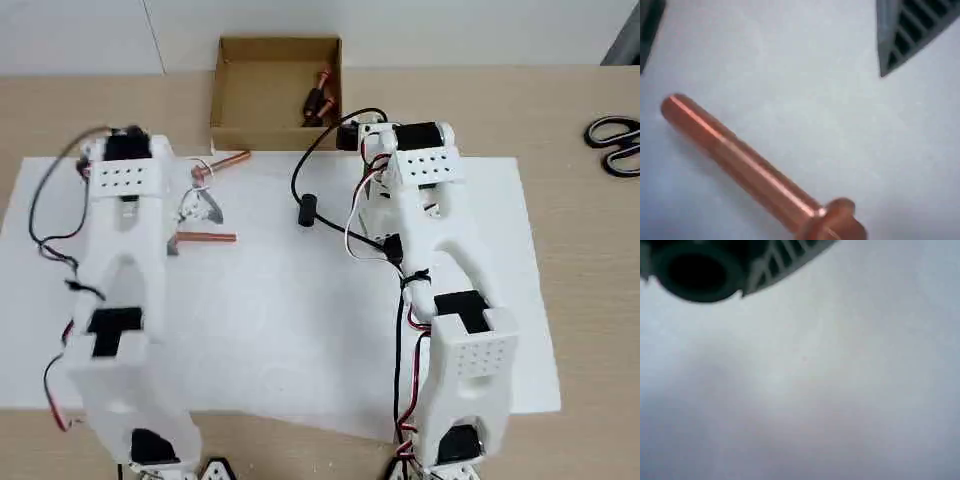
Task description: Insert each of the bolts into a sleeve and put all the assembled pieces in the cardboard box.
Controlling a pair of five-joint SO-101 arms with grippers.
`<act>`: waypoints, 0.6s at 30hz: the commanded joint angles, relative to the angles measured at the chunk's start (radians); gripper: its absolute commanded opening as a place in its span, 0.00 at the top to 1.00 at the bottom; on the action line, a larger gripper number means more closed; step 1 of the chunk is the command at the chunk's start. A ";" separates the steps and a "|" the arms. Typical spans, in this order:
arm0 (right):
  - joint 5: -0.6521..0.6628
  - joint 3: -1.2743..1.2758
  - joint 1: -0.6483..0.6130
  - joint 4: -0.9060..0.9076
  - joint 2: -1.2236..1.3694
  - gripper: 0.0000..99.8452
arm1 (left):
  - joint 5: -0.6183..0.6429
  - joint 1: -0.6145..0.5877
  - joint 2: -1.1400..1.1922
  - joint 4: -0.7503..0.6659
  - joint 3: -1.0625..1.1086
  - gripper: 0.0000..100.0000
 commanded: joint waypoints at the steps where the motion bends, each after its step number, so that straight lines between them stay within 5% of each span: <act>1: -0.009 -0.005 0.001 0.010 -0.076 1.00 | 0.061 -0.017 0.048 -0.044 -0.053 0.72; 18: -0.009 -0.005 0.001 0.010 -0.071 1.00 | 0.104 -0.034 0.193 -0.058 -0.157 0.74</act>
